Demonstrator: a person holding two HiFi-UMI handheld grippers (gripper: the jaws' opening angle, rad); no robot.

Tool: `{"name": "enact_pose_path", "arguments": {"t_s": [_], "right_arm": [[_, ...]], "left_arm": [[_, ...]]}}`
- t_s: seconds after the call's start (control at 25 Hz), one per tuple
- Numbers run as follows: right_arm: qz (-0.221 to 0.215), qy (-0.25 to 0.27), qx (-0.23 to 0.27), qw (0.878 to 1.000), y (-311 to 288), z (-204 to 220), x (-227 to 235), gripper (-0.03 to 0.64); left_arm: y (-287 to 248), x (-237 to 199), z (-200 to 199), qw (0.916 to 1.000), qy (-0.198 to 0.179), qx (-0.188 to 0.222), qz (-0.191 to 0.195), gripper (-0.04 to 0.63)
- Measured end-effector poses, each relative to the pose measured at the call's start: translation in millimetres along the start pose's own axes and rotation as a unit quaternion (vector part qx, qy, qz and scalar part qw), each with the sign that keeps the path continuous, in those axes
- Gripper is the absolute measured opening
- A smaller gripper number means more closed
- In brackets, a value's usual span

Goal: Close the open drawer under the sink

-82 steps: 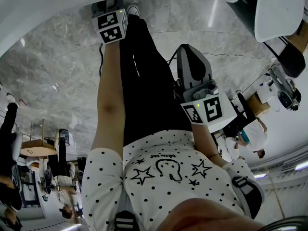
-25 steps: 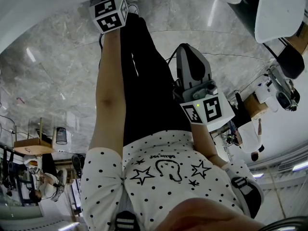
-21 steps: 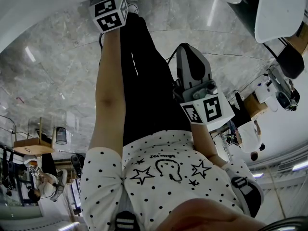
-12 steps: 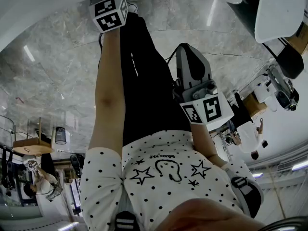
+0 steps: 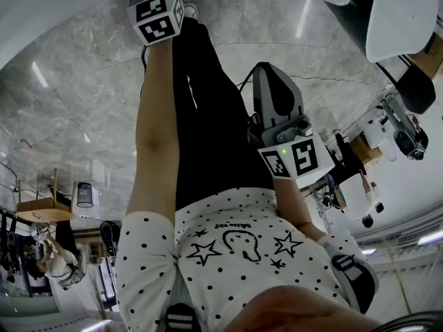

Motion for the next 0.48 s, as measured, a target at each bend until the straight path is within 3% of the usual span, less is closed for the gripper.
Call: {"name": "enact_pose_path", "arguments": {"t_s": [0.48], "right_arm": [[-0.003,0.001,-0.001,1.0,5.2,3.4,-0.2,0.014]], "left_arm": [[-1.9,0.7,-2.6,1.0,-0.002,-0.002,-0.003,0.137]]}}
Point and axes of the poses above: the fingertips, and each gripper's own axes: y backward along the fingers, x to its right, z out of its underside, the point moved 6 cm from there along y, backward along the fingers, and after that the axes turned 2 degrees about y, right-handed, at the moved point
